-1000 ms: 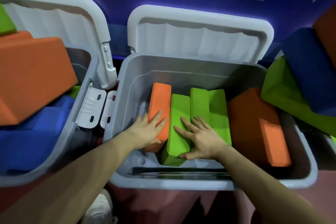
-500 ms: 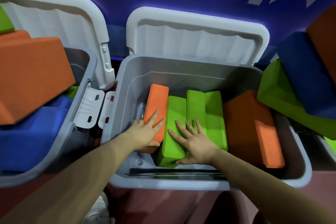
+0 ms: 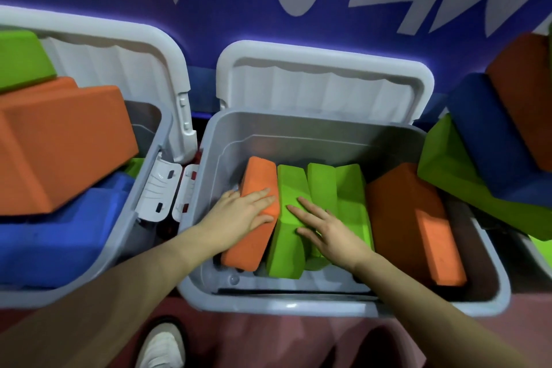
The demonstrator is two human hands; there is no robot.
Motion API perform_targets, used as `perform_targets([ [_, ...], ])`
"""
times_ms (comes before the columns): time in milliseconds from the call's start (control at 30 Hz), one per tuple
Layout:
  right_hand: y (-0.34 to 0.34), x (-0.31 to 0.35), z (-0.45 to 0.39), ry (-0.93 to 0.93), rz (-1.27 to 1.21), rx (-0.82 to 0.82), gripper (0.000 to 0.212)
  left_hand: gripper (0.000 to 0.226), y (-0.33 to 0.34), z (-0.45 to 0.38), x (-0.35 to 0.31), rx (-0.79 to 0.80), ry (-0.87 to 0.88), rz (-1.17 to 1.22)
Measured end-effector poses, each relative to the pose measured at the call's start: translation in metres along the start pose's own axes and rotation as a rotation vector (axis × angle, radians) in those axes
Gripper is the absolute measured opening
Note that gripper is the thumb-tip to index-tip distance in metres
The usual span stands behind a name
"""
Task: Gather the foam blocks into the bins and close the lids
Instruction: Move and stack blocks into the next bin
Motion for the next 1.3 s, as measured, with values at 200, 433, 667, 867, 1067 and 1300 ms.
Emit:
perform_targets([
  [200, -0.005, 0.016, -0.012, -0.133, -0.217, -0.358, 0.035, 0.069, -0.026, -0.005, 0.015, -0.052, -0.267, 0.266],
  [433, -0.010, 0.030, -0.045, 0.087, -0.292, -0.465, 0.047, 0.077, -0.023, -0.011, 0.010, 0.194, -0.283, 0.125],
  [667, 0.003, 0.017, -0.033, 0.032, 0.173, -0.111, 0.090, 0.100, -0.018, -0.013, 0.021, 0.441, -0.181, 0.081],
  [867, 0.015, 0.024, -0.059, 0.078, 0.195, -0.243, 0.106, 0.119, -0.013, -0.026, 0.029, 0.368, -0.189, -0.178],
  [1067, 0.025, 0.018, -0.076, -0.001, 0.070, -0.261, 0.099, 0.120, -0.004, -0.039, 0.033, 0.414, -0.275, -0.067],
  [1300, 0.021, 0.009, -0.088, -0.106, -0.021, -0.318, 0.092, 0.094, 0.000, -0.038, 0.026, 0.341, -0.344, -0.070],
])
Point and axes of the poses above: each hand's wrist, its own z-axis away from the middle knuckle, its own y-axis out of the palm, x = y × z, the point moved 1 cm from there along -z, towards the middle knuckle, and after that the axes turned 14 degrees about -z, right-handed, at the moved point
